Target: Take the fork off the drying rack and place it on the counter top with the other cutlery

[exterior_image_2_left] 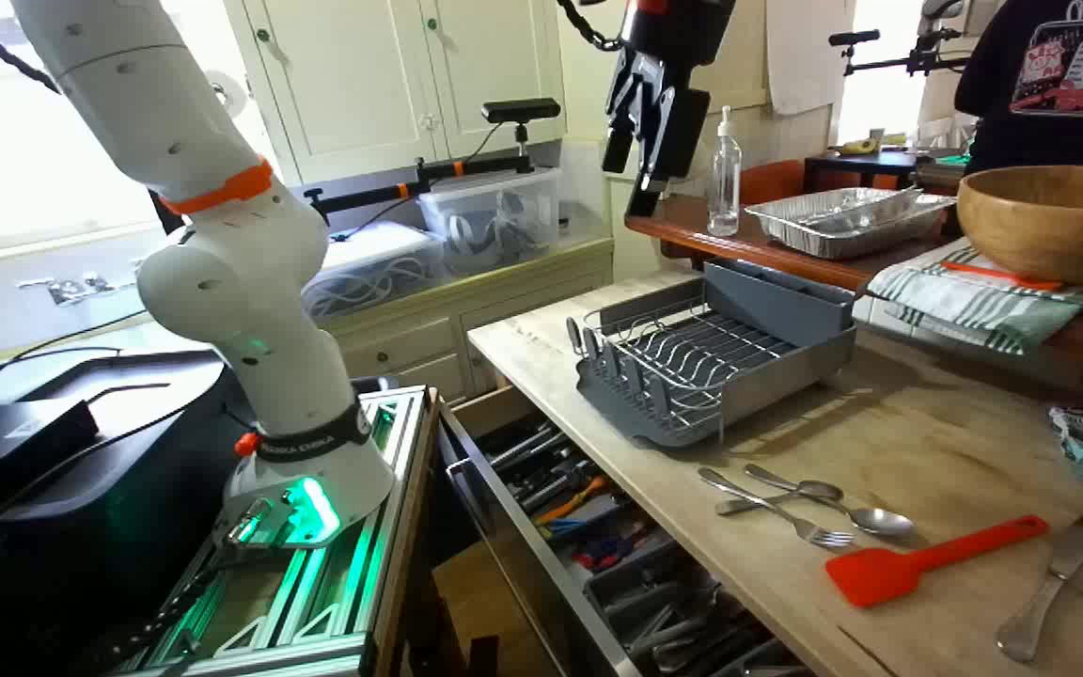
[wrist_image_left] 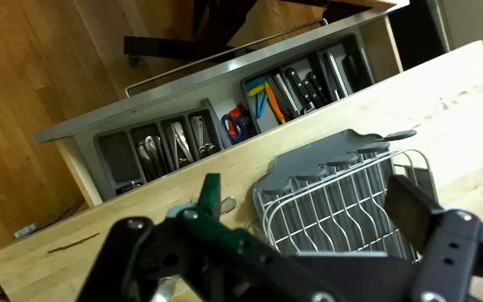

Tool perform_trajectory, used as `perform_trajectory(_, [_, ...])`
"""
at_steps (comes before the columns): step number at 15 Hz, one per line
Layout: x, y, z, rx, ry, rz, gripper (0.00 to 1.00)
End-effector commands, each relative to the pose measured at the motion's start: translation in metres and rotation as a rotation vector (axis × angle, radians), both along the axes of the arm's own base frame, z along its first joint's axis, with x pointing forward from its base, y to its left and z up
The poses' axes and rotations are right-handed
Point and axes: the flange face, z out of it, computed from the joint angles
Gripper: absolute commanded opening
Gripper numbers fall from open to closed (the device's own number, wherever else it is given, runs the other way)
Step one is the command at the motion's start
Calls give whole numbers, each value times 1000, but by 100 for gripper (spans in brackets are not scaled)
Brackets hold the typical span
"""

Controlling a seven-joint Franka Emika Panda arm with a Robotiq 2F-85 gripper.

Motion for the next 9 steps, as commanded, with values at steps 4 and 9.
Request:
perform_trajectory(4, [0, 0, 1, 0, 1, 0, 100])
perform_trajectory(9, [10, 3, 0, -20, -51, 13, 100])
